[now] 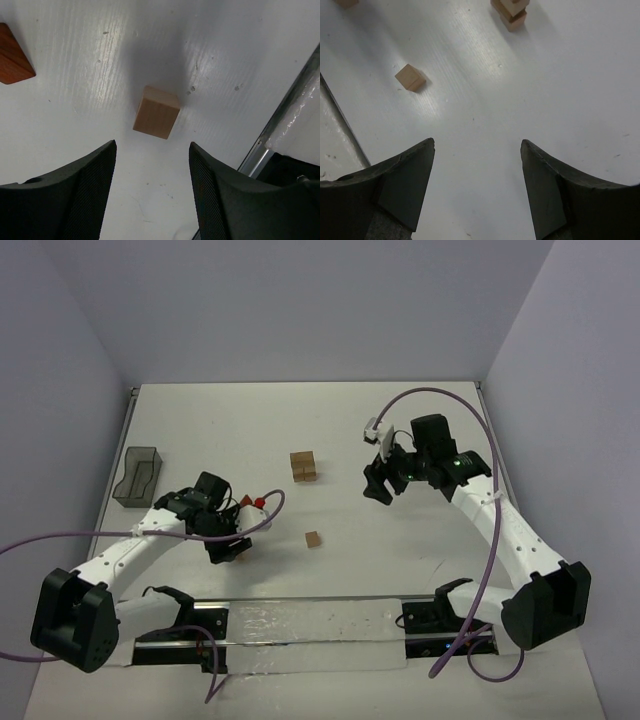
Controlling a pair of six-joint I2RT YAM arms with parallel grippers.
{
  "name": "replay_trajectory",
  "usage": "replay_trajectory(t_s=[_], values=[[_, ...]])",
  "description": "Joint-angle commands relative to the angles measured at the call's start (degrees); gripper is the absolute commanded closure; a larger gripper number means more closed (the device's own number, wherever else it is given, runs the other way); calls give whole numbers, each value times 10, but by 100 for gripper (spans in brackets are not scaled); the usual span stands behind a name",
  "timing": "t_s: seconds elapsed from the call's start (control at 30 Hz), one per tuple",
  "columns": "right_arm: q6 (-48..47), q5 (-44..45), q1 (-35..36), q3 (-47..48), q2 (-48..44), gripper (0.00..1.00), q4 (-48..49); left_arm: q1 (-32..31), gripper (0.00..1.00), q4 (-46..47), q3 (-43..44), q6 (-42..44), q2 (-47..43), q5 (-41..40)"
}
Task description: Build the wood block tower
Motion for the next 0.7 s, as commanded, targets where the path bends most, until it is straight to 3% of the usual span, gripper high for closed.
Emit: replay_trajectory(t_s=[0.0,0.3,0.6,0.67], values=[[20,-17,-16,-11,-19,23,34,-12,33,39,5,-7,11,-3],[24,-27,-28,-6,-19,23,39,-37,39,57,-7,5,35,8],[24,-29,-36,-10,-24,23,40,-49,54,70,-10,14,68,4],[24,-29,-37,-10,-24,23,41,-52,62,69,-4,11,72,5]])
